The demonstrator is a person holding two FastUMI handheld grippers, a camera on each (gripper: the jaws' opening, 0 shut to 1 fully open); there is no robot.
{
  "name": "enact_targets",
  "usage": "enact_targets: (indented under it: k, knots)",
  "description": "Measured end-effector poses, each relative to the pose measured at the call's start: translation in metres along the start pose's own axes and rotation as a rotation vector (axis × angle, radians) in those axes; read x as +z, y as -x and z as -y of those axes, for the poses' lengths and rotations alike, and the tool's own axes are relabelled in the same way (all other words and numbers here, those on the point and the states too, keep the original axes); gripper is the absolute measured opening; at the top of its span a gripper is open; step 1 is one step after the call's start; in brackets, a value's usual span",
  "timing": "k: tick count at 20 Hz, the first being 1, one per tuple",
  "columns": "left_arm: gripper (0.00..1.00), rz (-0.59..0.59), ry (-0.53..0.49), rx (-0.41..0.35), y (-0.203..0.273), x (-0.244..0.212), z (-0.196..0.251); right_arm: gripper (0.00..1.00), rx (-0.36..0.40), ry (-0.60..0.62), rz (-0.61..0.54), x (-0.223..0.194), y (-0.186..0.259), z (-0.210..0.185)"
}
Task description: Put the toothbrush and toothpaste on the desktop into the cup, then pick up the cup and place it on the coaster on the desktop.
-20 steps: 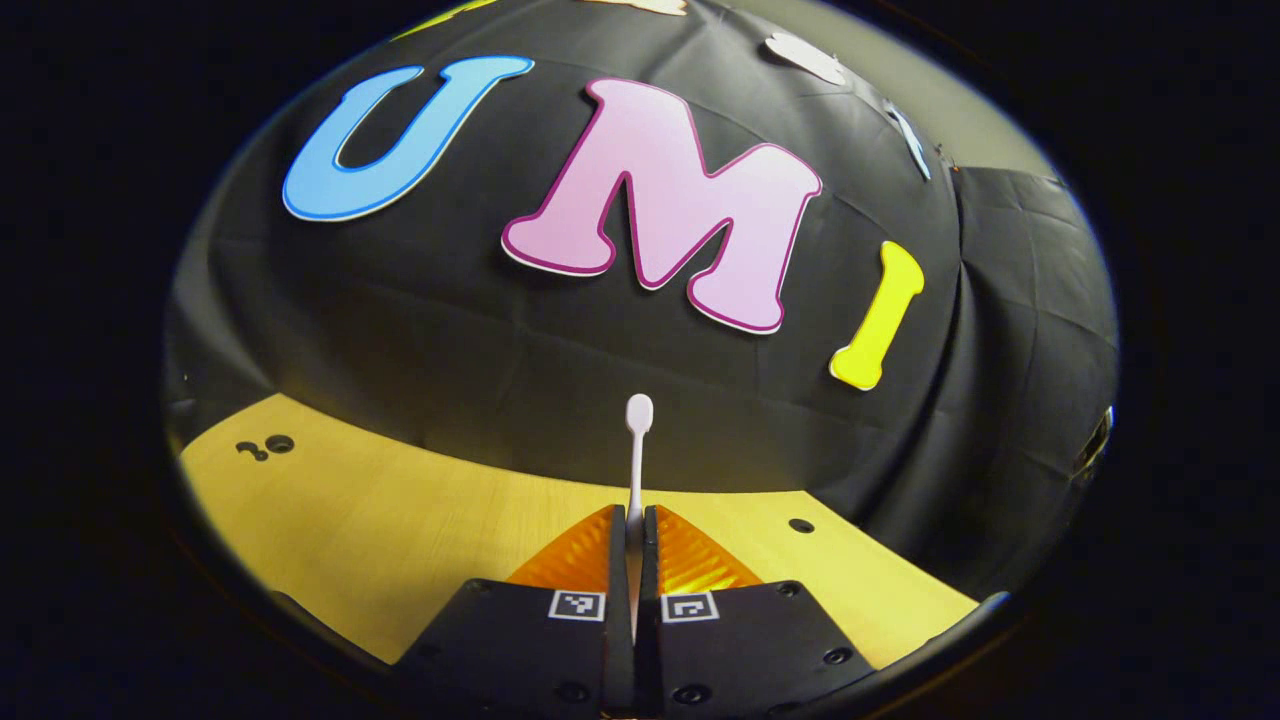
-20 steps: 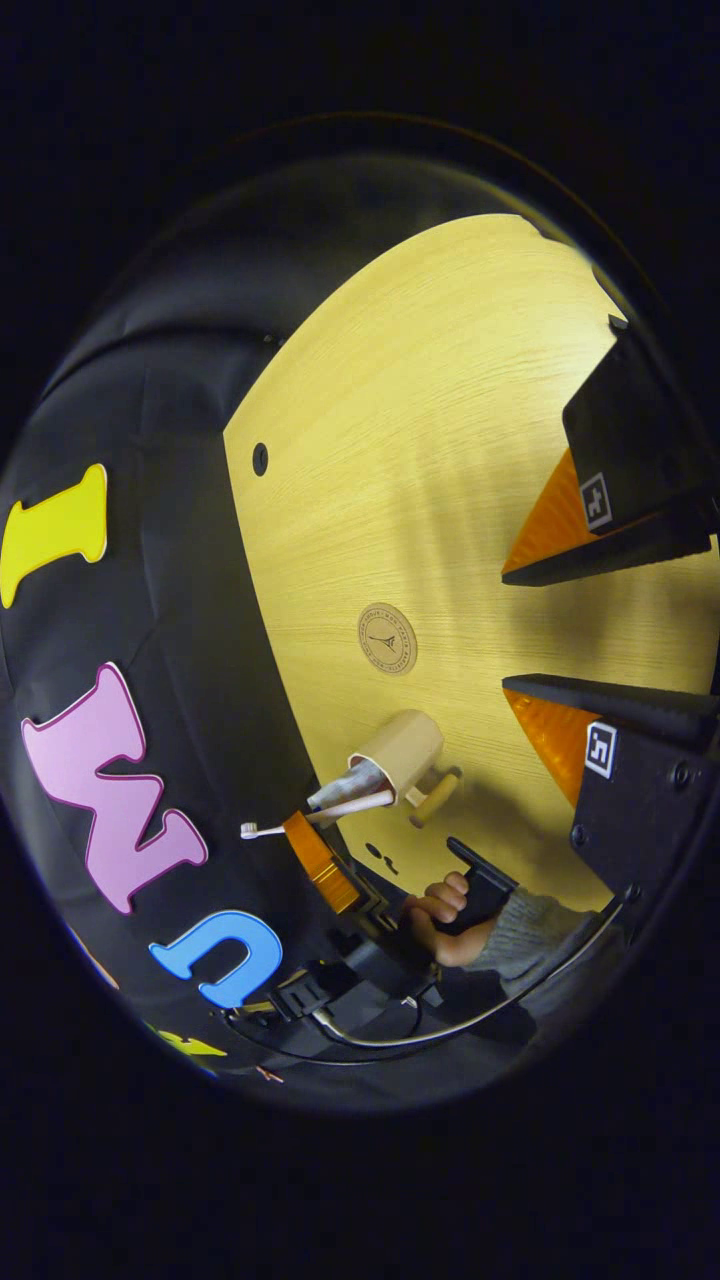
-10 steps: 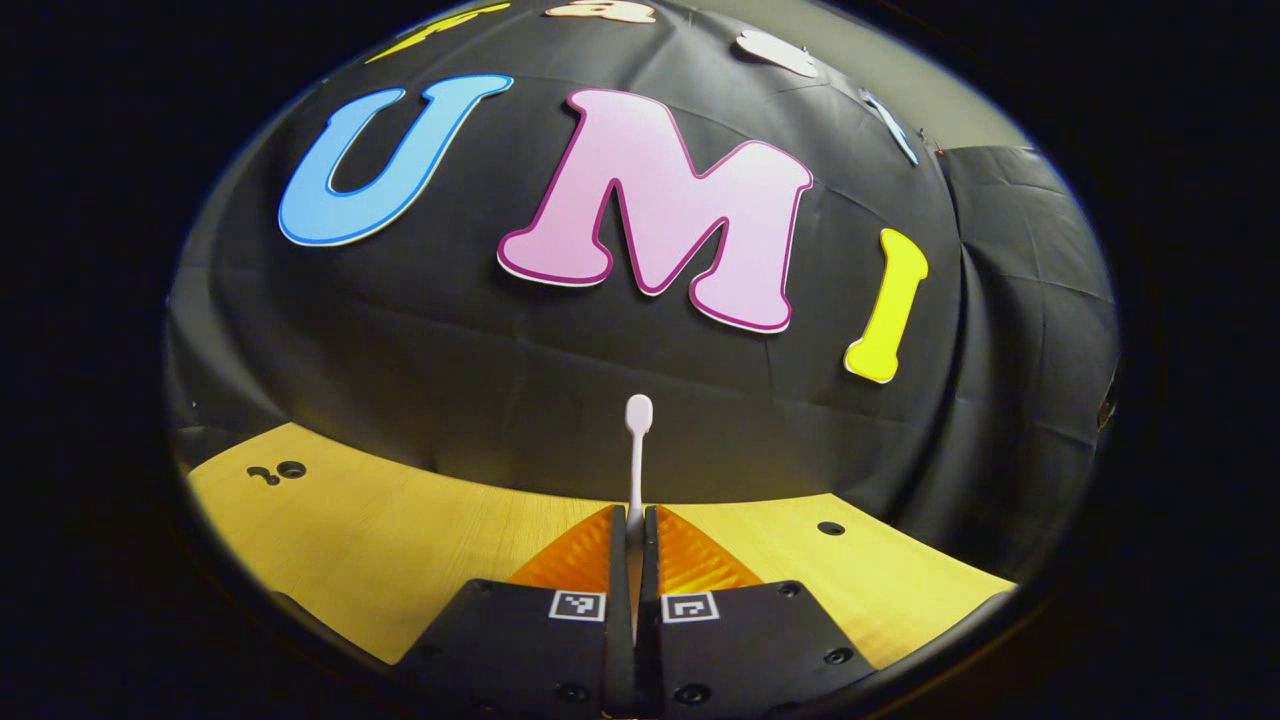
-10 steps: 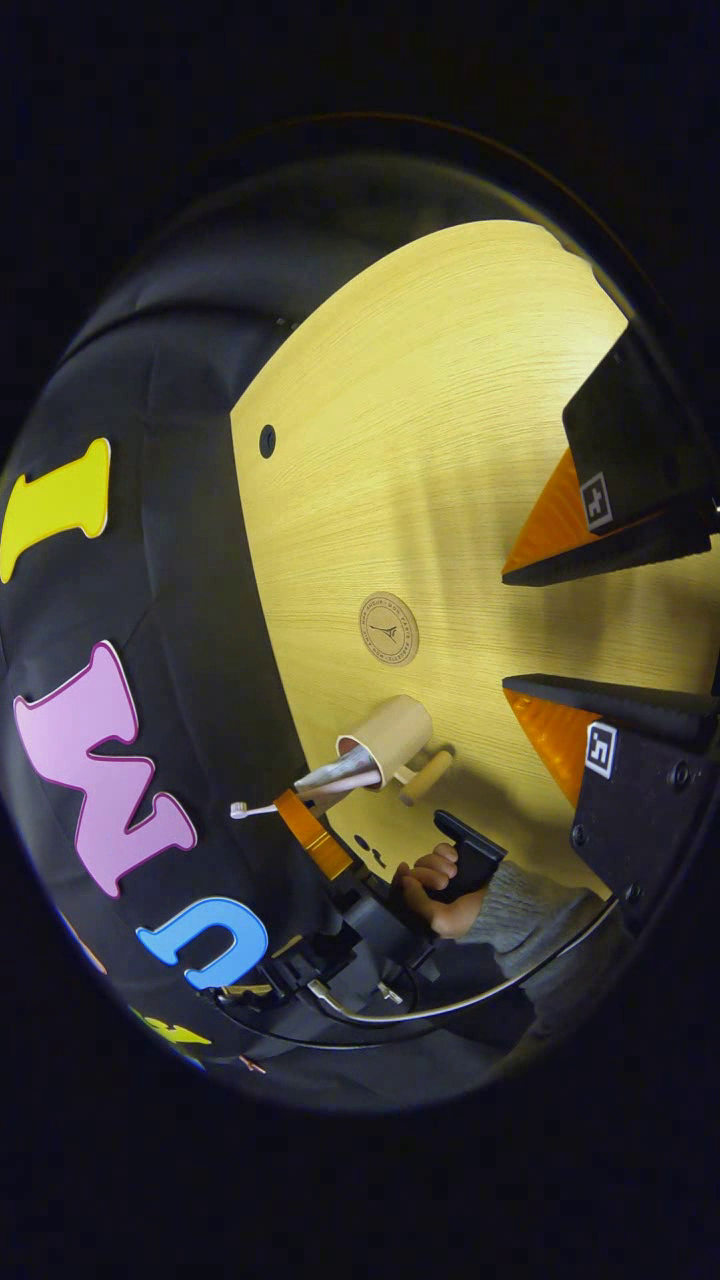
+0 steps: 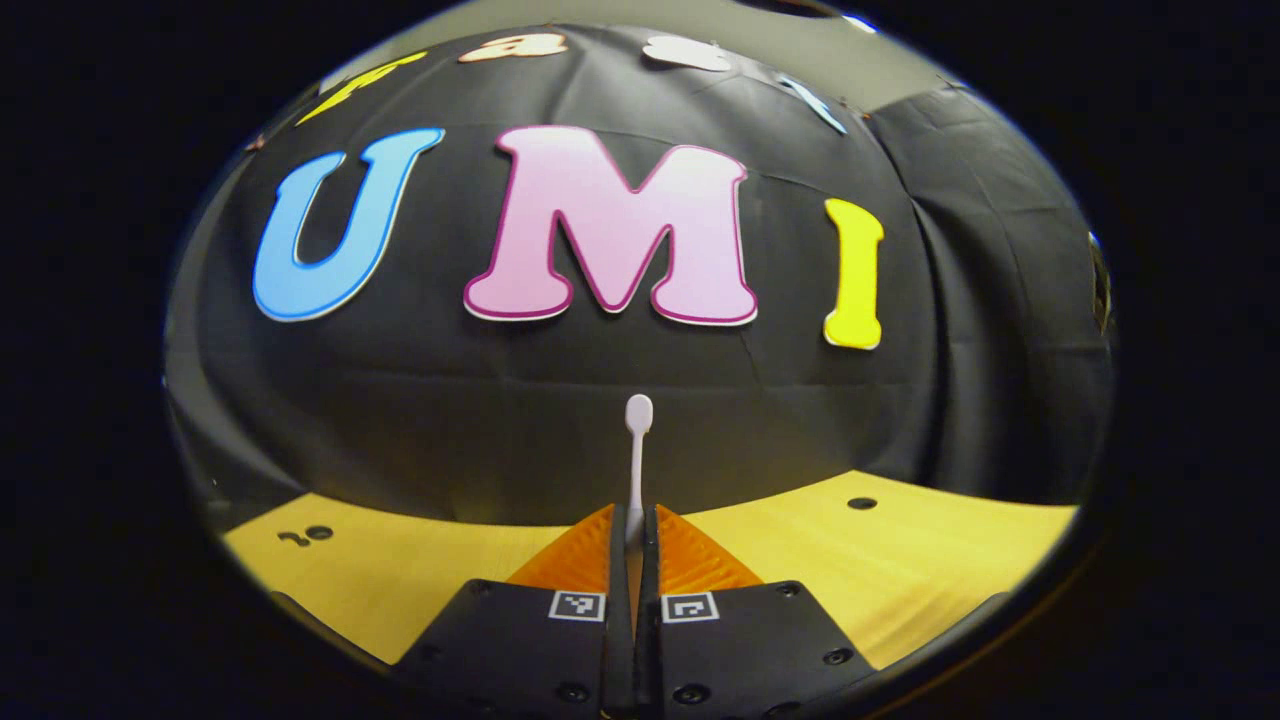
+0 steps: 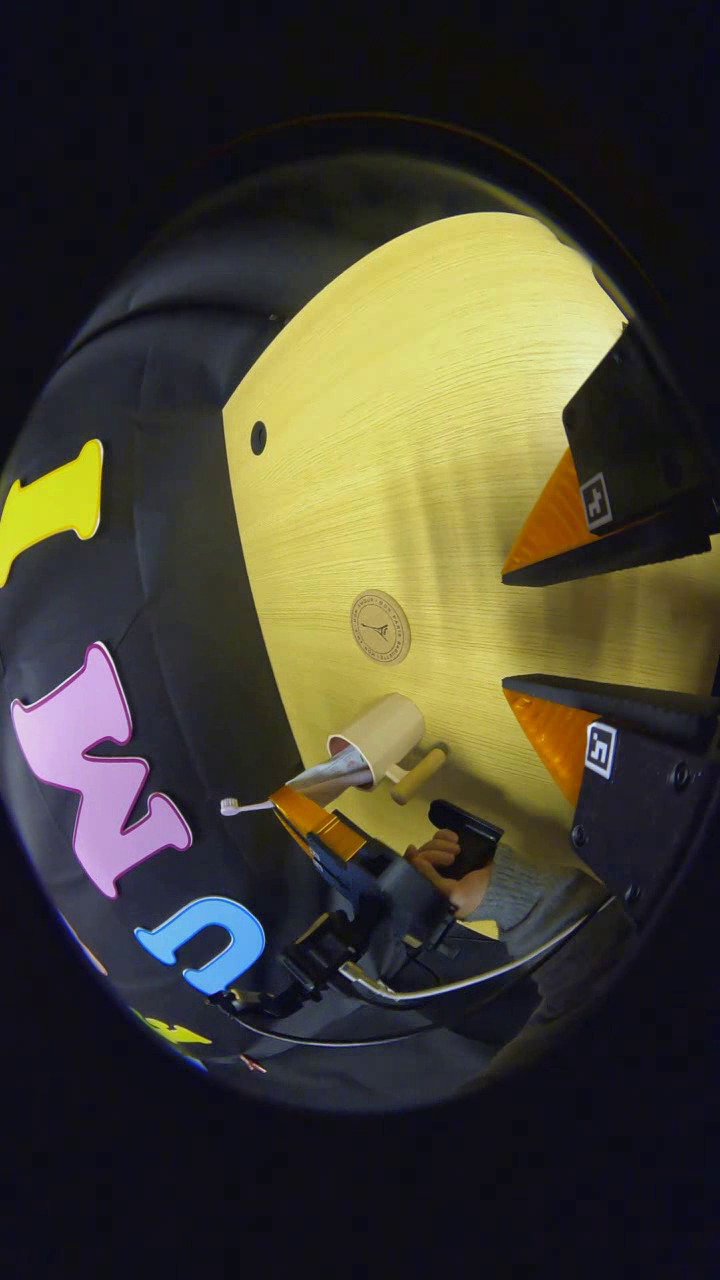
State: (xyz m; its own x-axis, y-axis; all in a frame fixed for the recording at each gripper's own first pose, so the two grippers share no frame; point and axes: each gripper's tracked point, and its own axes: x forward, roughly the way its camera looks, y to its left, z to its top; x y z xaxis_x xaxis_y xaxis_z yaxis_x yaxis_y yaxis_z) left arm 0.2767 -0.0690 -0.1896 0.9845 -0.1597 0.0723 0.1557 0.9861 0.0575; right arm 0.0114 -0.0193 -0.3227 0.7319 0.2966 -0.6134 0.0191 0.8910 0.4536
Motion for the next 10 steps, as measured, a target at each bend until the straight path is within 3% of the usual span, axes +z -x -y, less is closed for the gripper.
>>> enact_targets:
  k: [3,7,10]
  knots:
    - [0.06,0.015,-0.076,0.004,0.000,0.000,0.009,0.54,0.001,-0.009,-0.008,-0.003,-0.002,0.005]
    - [0.06,0.060,-0.084,-0.005,-0.003,0.015,0.018,0.54,0.009,-0.020,-0.009,-0.001,-0.004,0.008]
    - [0.06,0.027,-0.091,-0.008,-0.012,-0.001,0.018,0.54,0.010,-0.011,-0.020,-0.005,-0.006,0.009]
